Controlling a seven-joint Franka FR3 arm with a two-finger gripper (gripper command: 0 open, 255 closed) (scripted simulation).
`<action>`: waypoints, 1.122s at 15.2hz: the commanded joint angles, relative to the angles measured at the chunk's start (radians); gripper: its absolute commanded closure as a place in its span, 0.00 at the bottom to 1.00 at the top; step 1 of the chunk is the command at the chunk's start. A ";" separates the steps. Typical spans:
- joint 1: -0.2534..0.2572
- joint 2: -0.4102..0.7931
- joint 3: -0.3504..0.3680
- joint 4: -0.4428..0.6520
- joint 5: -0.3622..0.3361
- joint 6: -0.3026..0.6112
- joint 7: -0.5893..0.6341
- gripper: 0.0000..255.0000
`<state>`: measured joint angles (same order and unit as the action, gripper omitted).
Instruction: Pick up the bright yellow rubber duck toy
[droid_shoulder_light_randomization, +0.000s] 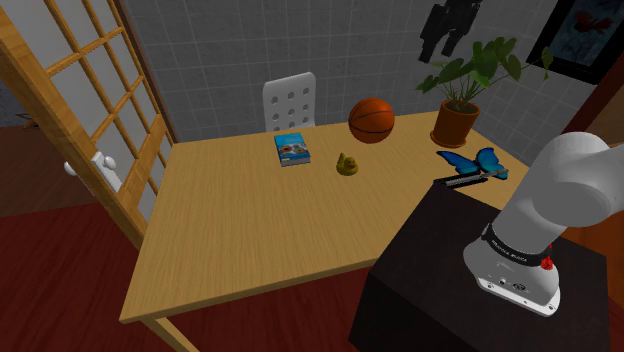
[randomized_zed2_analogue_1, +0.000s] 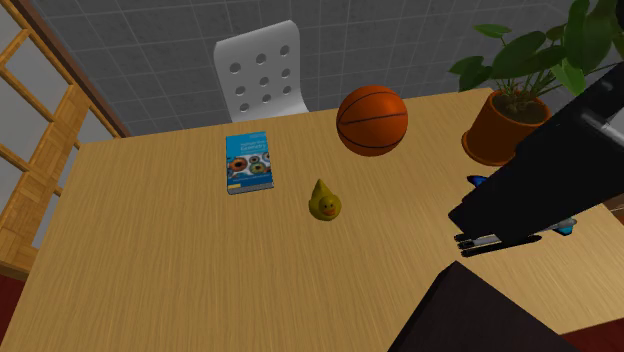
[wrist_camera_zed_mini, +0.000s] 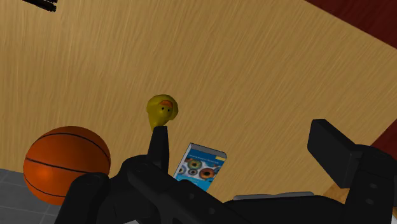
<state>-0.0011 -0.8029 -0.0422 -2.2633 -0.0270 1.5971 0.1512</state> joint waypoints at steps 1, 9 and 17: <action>0.000 0.000 0.000 0.000 0.000 0.000 0.000 0.00; -0.008 0.097 -0.045 -0.179 -0.038 0.281 -0.052 0.00; -0.015 0.296 -0.095 -0.270 -0.067 0.576 -0.104 0.00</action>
<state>-0.0132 -0.5275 -0.1280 -2.5193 -0.0894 2.1356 0.0579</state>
